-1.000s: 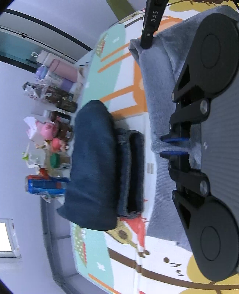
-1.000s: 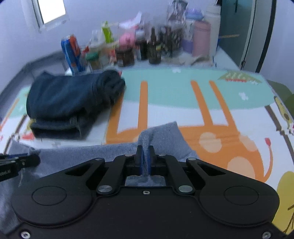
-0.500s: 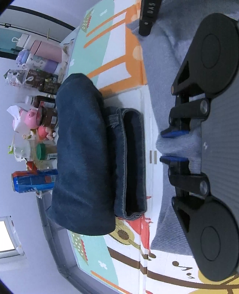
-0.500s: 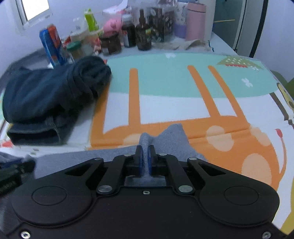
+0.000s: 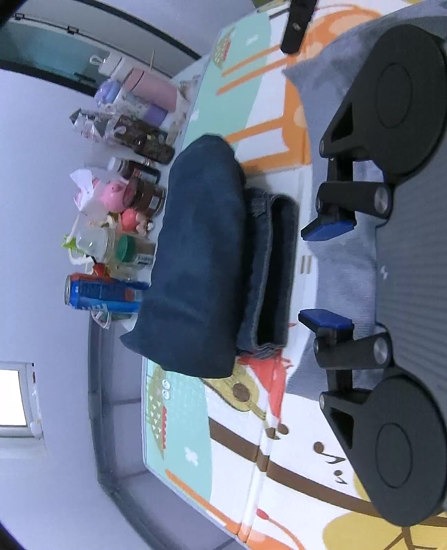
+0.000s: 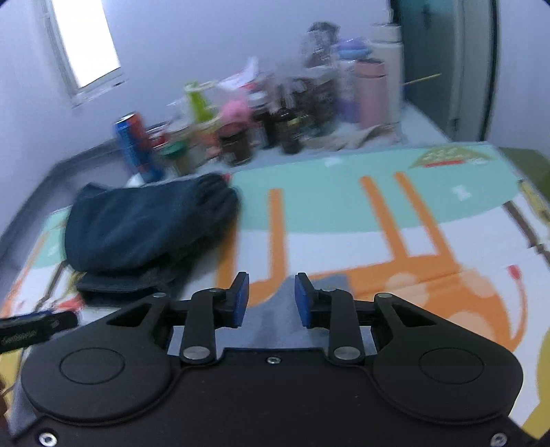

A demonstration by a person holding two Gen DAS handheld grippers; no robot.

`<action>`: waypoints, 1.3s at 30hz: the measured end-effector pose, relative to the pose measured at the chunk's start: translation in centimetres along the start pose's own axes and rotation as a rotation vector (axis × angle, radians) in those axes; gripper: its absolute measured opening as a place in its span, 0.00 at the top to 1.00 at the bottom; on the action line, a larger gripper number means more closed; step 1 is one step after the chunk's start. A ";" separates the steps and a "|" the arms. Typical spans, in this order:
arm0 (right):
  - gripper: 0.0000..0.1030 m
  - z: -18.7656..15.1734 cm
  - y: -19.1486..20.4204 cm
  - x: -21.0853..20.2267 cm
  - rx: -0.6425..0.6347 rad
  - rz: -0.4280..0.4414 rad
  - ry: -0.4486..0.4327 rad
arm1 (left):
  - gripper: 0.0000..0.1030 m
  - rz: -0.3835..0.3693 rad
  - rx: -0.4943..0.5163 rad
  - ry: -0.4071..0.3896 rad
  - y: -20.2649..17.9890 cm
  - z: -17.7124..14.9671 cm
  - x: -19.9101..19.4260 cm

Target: Fold clothes

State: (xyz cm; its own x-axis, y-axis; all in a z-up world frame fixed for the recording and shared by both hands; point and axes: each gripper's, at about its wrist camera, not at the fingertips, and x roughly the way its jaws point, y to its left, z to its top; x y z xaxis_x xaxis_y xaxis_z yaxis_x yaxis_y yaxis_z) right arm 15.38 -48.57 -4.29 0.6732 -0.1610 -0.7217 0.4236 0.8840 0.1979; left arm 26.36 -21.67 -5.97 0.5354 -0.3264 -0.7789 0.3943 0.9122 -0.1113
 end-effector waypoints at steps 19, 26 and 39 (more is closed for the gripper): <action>0.92 -4.7 -1.0 3.1 -0.027 -0.046 0.158 | 0.62 0.128 0.011 0.089 4.4 -3.4 3.1; 0.97 -4.2 -4.7 3.9 0.072 -0.079 0.172 | 0.69 0.127 -0.021 0.086 6.2 -3.1 2.7; 0.84 -1.8 -8.5 1.0 0.135 -0.112 0.095 | 0.60 0.205 -0.038 0.025 6.0 -2.1 -0.8</action>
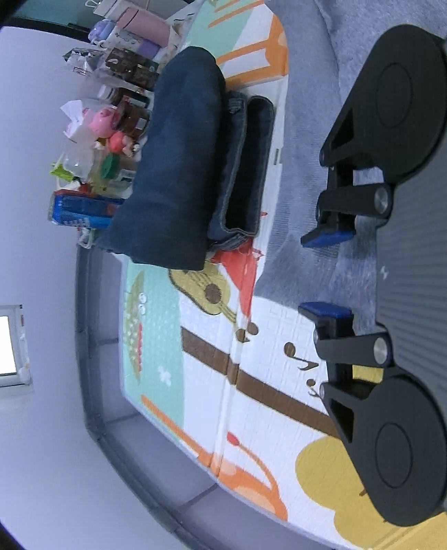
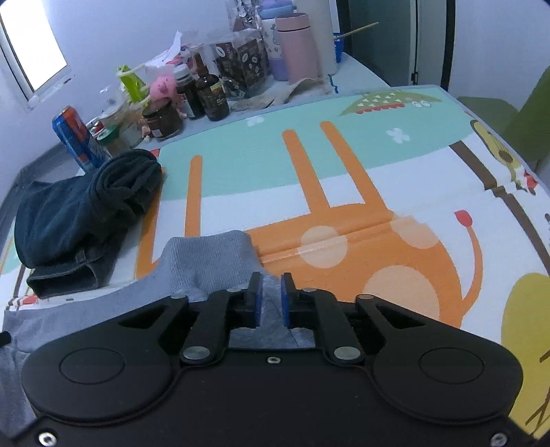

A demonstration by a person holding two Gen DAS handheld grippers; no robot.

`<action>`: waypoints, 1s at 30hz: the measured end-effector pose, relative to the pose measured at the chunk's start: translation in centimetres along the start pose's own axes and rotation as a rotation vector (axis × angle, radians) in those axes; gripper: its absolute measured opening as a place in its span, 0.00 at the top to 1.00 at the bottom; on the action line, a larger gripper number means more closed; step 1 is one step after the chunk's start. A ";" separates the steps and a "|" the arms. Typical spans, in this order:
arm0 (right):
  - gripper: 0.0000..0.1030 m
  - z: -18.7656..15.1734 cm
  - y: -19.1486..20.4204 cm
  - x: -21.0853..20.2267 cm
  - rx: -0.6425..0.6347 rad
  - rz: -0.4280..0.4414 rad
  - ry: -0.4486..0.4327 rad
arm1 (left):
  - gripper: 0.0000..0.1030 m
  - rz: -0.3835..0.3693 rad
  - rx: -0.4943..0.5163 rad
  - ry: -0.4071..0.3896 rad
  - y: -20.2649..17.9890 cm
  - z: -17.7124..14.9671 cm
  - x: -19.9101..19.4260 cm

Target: Fold clothes

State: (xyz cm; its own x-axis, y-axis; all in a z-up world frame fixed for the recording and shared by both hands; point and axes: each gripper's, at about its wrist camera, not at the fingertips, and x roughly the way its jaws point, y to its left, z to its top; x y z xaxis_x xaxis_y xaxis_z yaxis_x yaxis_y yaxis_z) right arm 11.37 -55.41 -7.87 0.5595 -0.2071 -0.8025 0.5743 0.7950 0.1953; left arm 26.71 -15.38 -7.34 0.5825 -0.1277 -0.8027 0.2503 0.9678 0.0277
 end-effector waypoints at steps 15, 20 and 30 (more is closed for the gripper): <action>0.84 -1.2 4.1 5.0 -0.131 -0.167 0.102 | 0.53 -0.026 0.040 0.073 0.6 -2.9 1.5; 0.92 -0.4 2.6 5.2 -0.065 -0.196 0.109 | 0.51 -0.020 0.045 0.087 0.8 -3.0 2.0; 0.81 0.1 0.4 3.0 0.024 -0.098 0.065 | 0.45 -0.010 -0.014 0.088 3.4 -2.0 0.9</action>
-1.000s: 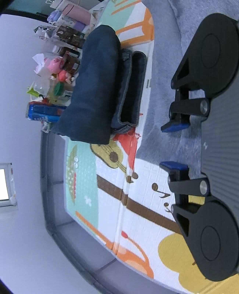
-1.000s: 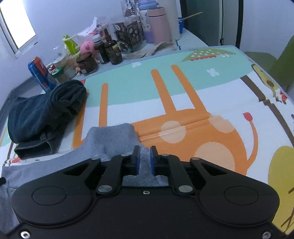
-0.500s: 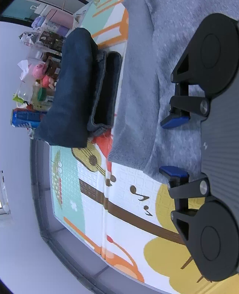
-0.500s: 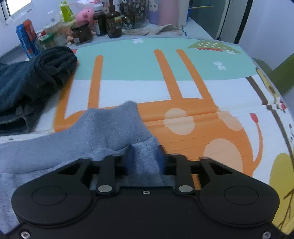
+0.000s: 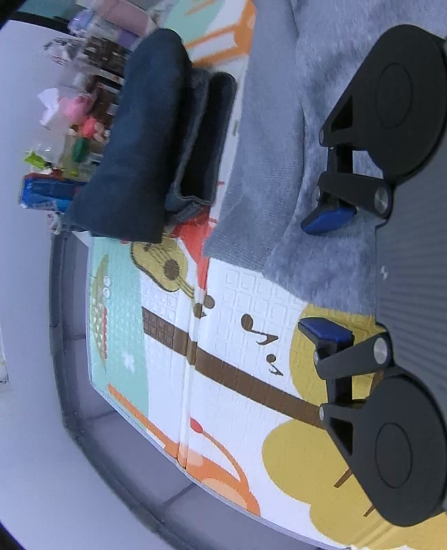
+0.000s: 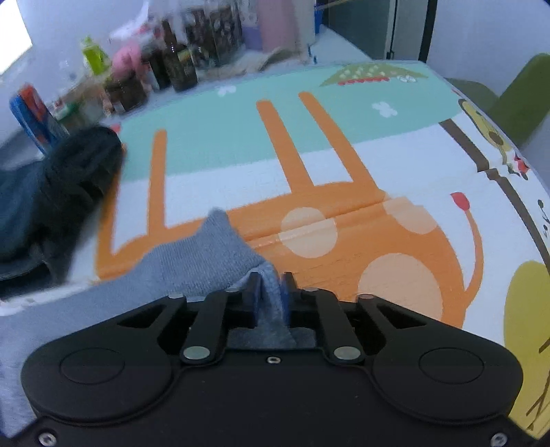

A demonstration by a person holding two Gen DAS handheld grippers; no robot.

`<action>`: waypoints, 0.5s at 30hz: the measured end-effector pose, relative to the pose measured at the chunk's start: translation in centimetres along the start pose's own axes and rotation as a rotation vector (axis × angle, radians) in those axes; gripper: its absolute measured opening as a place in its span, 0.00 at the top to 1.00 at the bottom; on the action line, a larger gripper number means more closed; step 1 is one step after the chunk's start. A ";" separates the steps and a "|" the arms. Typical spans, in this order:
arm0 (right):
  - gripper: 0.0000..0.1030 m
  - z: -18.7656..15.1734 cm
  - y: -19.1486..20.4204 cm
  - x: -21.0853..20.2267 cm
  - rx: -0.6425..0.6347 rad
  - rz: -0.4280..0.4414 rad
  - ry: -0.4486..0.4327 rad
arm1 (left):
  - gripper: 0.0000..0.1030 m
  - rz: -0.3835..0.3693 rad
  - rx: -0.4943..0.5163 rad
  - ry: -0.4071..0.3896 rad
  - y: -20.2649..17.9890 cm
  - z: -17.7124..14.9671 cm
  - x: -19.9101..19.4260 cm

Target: Fold clothes

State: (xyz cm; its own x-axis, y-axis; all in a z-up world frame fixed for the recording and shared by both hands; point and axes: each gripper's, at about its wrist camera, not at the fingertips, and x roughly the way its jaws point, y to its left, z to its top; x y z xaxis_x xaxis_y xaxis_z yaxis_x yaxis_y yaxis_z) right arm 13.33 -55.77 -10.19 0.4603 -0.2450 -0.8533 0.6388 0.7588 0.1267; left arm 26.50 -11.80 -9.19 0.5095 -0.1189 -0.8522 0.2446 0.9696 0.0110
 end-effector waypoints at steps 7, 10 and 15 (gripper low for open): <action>0.62 -2.0 -2.3 -5.7 -0.009 0.099 -0.070 | 0.33 -0.071 -0.003 -0.052 1.4 -1.0 -4.2; 0.55 -3.8 -3.2 -8.1 -0.030 0.127 -0.079 | 0.29 -0.081 0.014 -0.066 1.9 -1.9 -6.0; 0.50 -7.9 -5.6 -11.2 -0.027 0.168 -0.075 | 0.24 -0.084 0.040 -0.073 2.5 -4.2 -8.3</action>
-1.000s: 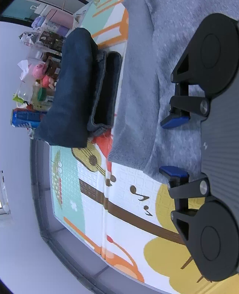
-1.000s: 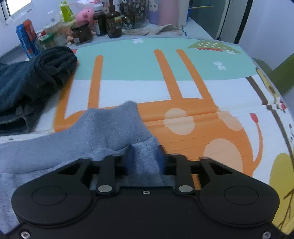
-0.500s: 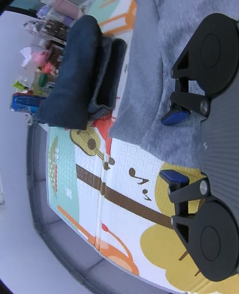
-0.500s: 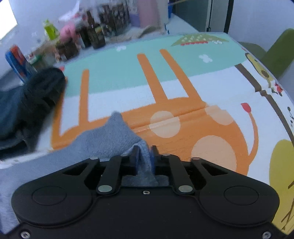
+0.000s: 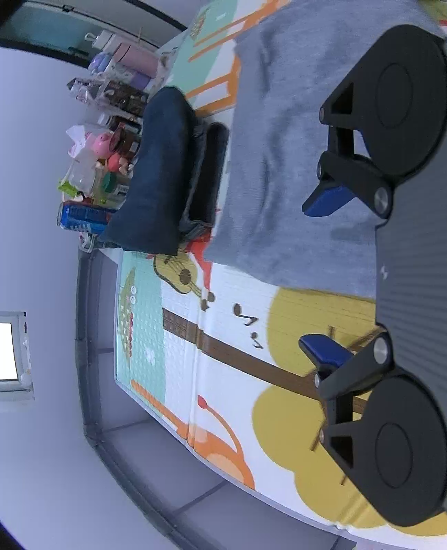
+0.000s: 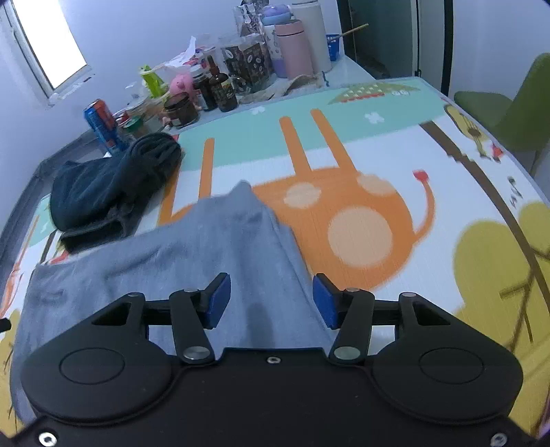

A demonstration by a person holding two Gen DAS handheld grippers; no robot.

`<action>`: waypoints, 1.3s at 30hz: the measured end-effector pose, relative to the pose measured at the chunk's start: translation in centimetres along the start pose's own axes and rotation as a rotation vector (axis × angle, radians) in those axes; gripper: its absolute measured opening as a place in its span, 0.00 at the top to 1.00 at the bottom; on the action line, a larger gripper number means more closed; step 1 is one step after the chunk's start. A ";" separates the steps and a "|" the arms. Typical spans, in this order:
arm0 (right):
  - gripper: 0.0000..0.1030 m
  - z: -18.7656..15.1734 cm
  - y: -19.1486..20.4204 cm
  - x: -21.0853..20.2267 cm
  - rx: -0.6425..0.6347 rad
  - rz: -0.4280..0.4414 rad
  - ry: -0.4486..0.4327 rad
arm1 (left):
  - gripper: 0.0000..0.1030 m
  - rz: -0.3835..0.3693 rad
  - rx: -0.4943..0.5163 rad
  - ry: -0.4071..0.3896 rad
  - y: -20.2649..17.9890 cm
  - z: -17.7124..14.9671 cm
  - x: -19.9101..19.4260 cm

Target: Fold clothes

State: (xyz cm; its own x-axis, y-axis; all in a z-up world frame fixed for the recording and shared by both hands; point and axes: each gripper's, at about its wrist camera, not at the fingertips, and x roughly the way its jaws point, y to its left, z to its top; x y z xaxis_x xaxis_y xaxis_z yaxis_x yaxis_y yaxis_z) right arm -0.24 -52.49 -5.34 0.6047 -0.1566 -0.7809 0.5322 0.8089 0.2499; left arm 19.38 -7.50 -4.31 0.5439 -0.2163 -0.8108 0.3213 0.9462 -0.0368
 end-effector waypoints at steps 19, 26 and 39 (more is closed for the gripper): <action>0.20 -9.2 -3.8 -1.9 -0.042 0.010 0.047 | 0.16 -0.150 -0.057 0.058 1.5 -9.2 -0.3; 0.37 -10.3 -3.7 -1.1 -0.001 0.011 0.059 | 0.31 -0.170 -0.086 0.086 1.6 -10.1 0.3; 0.74 -12.0 -3.5 -3.9 0.008 0.014 0.055 | 0.67 -0.171 -0.002 0.146 0.5 -10.9 -1.7</action>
State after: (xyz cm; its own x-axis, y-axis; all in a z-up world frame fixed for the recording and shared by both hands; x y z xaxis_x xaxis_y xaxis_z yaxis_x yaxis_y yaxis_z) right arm -11.53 -47.89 -10.05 0.5786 -0.1141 -0.8076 0.5291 0.8061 0.2651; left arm 10.15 -4.05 -9.36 0.3631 -0.3369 -0.8687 0.3981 0.8990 -0.1823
